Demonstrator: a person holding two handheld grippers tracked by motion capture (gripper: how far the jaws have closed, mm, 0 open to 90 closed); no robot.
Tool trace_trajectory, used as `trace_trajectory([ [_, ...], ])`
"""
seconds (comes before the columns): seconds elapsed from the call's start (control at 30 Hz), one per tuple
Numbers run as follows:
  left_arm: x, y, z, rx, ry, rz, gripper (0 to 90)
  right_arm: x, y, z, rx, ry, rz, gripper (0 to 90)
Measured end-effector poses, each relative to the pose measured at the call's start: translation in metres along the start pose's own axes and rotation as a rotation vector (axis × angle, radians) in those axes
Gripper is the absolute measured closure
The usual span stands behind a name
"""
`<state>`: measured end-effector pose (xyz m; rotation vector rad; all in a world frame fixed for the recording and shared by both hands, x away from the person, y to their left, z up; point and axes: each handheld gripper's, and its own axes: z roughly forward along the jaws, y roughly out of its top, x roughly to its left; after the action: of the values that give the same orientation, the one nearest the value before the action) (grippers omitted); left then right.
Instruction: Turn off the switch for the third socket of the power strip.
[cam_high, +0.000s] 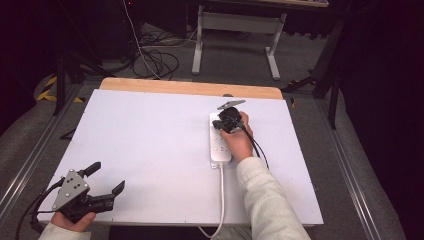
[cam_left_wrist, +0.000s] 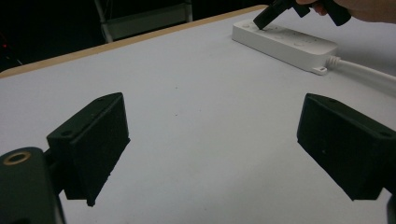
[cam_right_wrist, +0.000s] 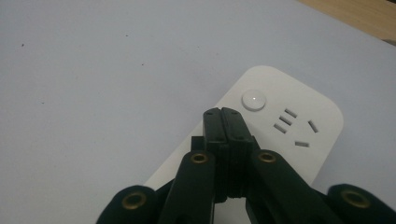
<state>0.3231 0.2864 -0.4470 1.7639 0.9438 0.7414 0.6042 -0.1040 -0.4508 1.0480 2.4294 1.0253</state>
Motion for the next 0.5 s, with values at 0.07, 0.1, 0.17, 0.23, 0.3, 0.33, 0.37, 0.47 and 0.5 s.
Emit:
trace_trajectory([
  [0.07,0.0,0.0,0.0,0.0,0.0,0.0,9.4,0.0002,0.0002,0.0,0.002,0.001,0.002,90.0],
  [0.1,0.0,0.0,0.0,0.0,0.0,0.0,9.4,0.0006,0.0002,0.0,0.001,0.001,0.003,90.0],
  [0.17,0.0002,0.0,-0.0002,0.001,-0.001,0.001,9.4,0.001,0.0003,0.0001,0.004,-0.002,0.001,90.0],
  [0.23,0.0001,-0.0001,0.0,0.001,-0.001,-0.001,9.4,0.0014,0.0001,0.0006,0.006,-0.007,-0.004,90.0],
  [0.3,0.0001,-0.0001,0.0,0.001,-0.001,-0.001,9.4,0.0022,-0.0001,0.0012,0.011,-0.012,-0.008,90.0],
  [0.33,0.0001,-0.0001,0.0,0.001,-0.001,-0.001,9.4,0.0025,-0.0002,0.0016,0.012,-0.014,-0.01,90.0],
  [0.37,0.0002,-0.0001,-0.0001,0.001,-0.001,0.0,9.4,0.0028,-0.0002,0.0018,0.013,-0.016,-0.011,90.0],
  [0.47,0.0001,-0.0001,0.0,0.0,-0.001,-0.002,9.4,0.0038,-0.0003,0.0021,0.018,-0.021,-0.015,90.0],
  [0.5,0.0003,-0.0001,0.0,0.001,-0.003,0.001,9.4,0.0041,-0.0002,0.002,0.018,-0.023,-0.018,90.0],
])
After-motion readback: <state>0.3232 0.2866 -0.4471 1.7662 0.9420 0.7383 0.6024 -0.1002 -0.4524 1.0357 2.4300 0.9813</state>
